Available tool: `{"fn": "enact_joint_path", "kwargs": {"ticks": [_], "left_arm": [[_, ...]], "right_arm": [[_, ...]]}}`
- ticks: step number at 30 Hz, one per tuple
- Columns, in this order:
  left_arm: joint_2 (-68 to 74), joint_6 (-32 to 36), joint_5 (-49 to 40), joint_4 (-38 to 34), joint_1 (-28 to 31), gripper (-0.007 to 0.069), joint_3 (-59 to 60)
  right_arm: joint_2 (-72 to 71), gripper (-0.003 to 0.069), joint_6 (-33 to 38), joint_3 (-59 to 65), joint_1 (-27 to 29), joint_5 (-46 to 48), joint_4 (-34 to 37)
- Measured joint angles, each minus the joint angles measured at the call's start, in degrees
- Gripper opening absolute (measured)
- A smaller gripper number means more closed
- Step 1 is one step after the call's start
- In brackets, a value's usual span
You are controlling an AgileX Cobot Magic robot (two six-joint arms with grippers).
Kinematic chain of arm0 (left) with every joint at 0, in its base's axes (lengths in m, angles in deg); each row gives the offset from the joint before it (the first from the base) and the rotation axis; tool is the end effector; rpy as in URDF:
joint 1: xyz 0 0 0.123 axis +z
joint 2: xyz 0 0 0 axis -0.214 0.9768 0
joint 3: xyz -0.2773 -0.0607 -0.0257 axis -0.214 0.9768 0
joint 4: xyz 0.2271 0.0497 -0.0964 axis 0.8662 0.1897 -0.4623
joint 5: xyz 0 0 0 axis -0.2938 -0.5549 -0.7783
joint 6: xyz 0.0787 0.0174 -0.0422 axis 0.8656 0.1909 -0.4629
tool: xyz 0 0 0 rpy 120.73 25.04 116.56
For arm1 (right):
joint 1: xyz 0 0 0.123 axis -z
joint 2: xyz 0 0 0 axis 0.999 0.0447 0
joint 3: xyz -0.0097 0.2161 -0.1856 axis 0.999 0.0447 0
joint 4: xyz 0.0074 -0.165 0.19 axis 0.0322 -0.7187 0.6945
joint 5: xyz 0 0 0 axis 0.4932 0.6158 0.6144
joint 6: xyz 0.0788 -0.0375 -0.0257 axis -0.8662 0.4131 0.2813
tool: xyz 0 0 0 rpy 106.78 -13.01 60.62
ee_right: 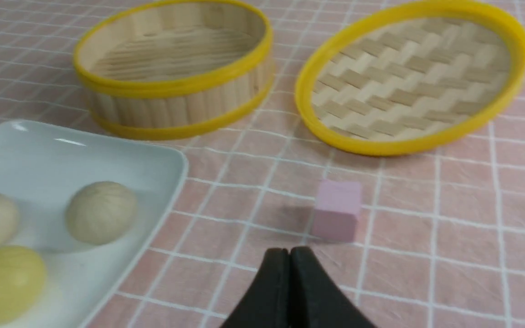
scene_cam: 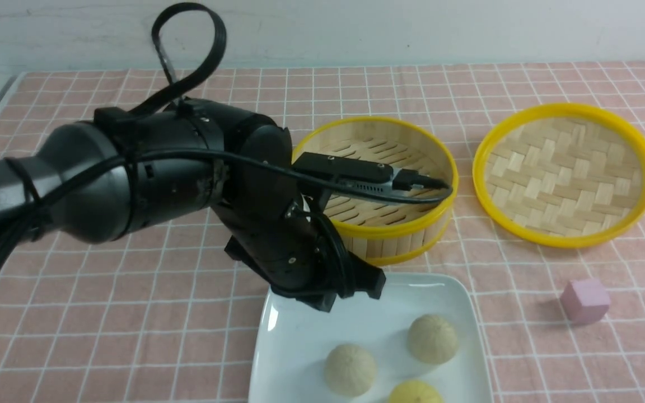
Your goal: Put the steamed buns into the plate on the pink tablecloth.
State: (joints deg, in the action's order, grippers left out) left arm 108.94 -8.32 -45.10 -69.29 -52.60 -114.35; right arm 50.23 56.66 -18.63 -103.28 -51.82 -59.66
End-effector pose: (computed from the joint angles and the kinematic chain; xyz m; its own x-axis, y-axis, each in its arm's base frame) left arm 0.2565 -0.2288 0.2424 -0.8433 0.4016 -0.3572 0.4843 0.8560 -0.1809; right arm 0.0440 0.0116 0.2171 -0.3298 0.0192 -0.9439 -0.2304 0.9679 0.1002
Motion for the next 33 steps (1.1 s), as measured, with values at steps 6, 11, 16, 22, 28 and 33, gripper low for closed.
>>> {"fn": "enact_joint_path", "kwargs": {"ticks": [6,11,16,22,28,33], "left_arm": [[-4.0,3.4,3.1,2.6,0.0,0.0020,0.0],[-13.3,3.9,3.2,5.4,0.0,0.0022,0.0],[-27.5,3.9,1.7,7.9,0.0,0.0022,0.0],[-45.1,3.9,-5.2,13.1,0.0,0.0022,0.0],[-64.4,-0.1,-6.0,14.5,0.0,0.0022,6.7],[-78.5,-8.3,12.6,14.5,0.0,0.0022,25.9]], "right_arm": [[-1.9,0.0014,0.0,7.6,11.1,-3.2,-1.4],[-2.4,0.0020,0.0,9.8,16.4,-8.2,-2.3],[-2.4,0.0023,0.0,9.9,16.7,-8.7,-2.4],[-2.4,0.0032,0.0,9.9,16.7,-8.7,-2.4],[-2.4,0.0033,0.0,9.9,16.7,-8.7,-2.5],[-2.4,0.0033,0.0,9.9,16.7,-8.7,-2.5]]}}
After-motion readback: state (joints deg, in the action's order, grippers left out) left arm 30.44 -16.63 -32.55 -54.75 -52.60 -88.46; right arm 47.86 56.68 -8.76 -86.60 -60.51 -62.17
